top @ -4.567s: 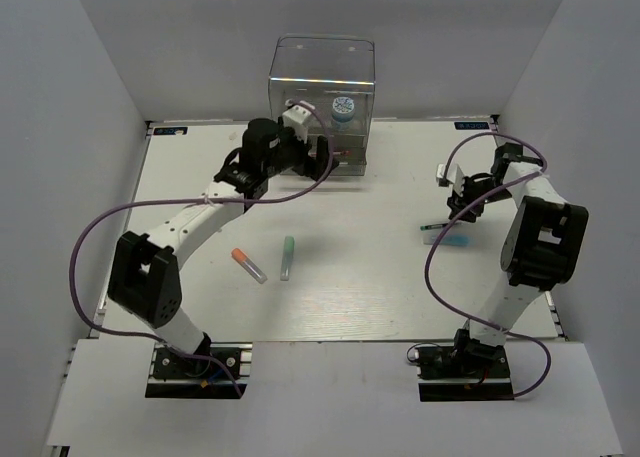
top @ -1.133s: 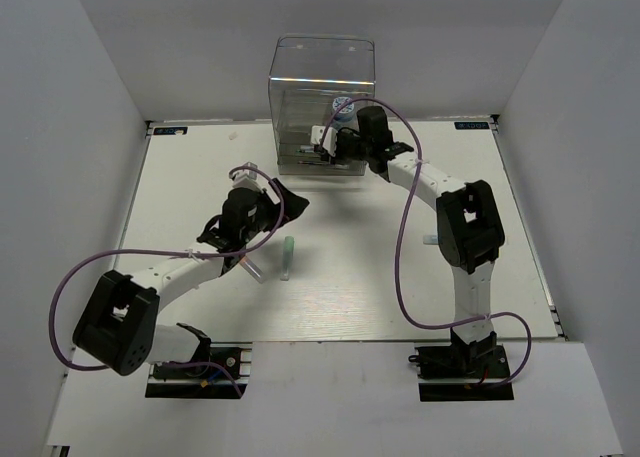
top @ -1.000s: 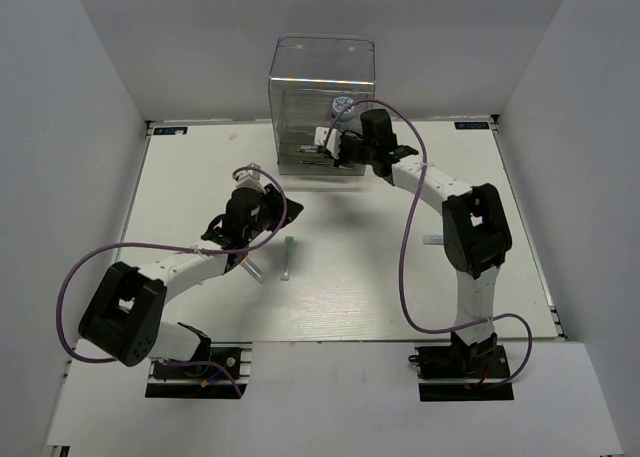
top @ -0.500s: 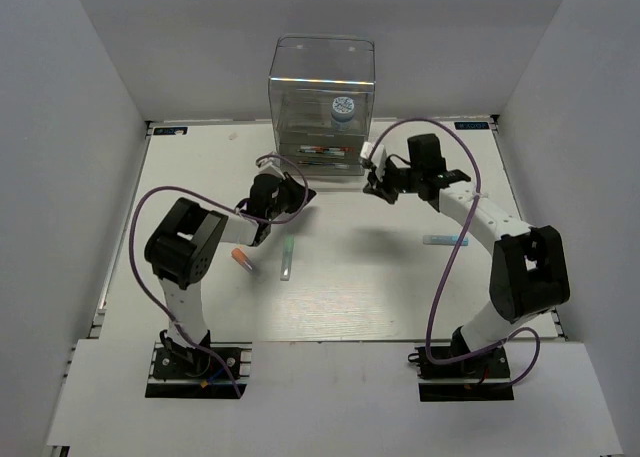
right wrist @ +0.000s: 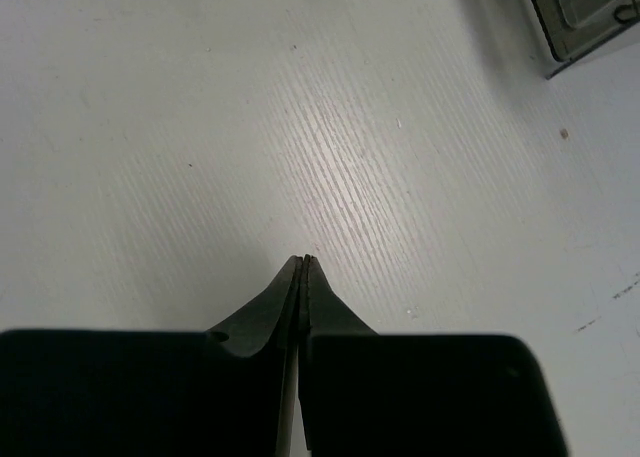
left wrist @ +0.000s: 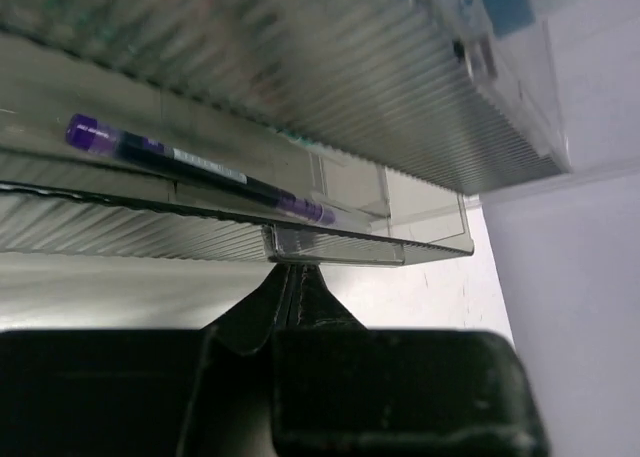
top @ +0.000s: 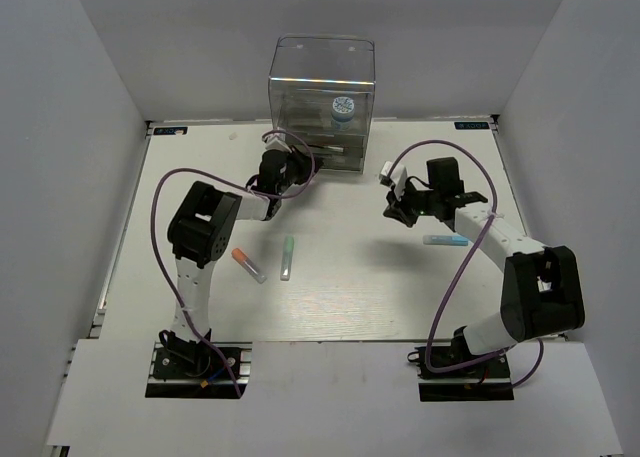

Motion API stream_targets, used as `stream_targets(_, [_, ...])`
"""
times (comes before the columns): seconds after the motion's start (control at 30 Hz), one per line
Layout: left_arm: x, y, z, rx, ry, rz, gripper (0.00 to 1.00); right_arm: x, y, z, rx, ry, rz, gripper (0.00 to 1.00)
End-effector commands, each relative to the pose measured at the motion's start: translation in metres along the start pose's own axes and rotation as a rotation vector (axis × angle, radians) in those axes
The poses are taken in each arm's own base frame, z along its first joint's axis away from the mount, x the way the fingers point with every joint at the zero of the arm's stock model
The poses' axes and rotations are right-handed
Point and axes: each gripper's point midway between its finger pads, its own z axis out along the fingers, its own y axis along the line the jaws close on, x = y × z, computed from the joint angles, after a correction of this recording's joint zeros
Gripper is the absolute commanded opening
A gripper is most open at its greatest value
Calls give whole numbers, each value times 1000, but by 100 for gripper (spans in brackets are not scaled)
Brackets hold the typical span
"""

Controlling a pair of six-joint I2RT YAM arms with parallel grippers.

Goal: Sort the stationery into containers
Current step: Close the drawer in the storage box.

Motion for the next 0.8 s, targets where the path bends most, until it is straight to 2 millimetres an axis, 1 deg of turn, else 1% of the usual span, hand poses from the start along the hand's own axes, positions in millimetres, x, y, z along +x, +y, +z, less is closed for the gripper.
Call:
stream_targets(0.0, [-27,-5,8,-1,-66,-17,7,0,-3,-6,27,-16,13,3])
stream_targets(0.07, [-30,-6,14,6,-72,-26,7,2,-3,-7,27,-15,19,3])
stream_targets(0.1, [-36,-13,16,20,-83,-33,7,4,-4,-7,30,-12,24,3])
stream_targets(0.13, [-35,-8,18,7,-84,-35,7,5,-4,-8,29,-12,29,3])
stream_targets(0.2, [-40,-14,23,20,-95,-33,7,8,-8,-10,42,-10,32,4])
stream_targets(0.23, [-38,-11,25,14,-89,-34,7,10,-9,-11,45,-7,38,4])
stream_targets(0.33, [-39,-12,28,17,-92,-42,8,11,-10,-11,48,-5,37,4])
stream_targets(0.37, [-42,-15,29,24,-98,-41,8,13,-10,-11,49,-2,37,4])
stream_targets(0.4, [-39,-11,30,18,-92,-53,10,13,-11,-12,52,-3,41,4])
stream_targets(0.5, [-39,-13,29,26,-98,-75,11,16,-13,-14,60,-1,48,5])
stream_targets(0.53, [-39,-12,28,32,-102,-74,14,15,-12,-13,56,-2,43,5])
stream_targets(0.6, [-36,-13,27,39,-94,-86,14,18,-12,-14,54,2,52,5])
stream_targets(0.63, [-37,-15,27,47,-101,-85,15,19,-11,-14,52,3,56,5])
stream_targets(0.7, [-30,-9,24,38,-81,-87,15,20,-11,-15,51,5,56,5])
stream_targets(0.73, [-29,-11,22,44,-74,-95,17,20,-11,-14,51,4,58,5])
stream_targets(0.77, [-23,-5,19,34,-66,-97,18,20,-12,-15,53,1,58,5])
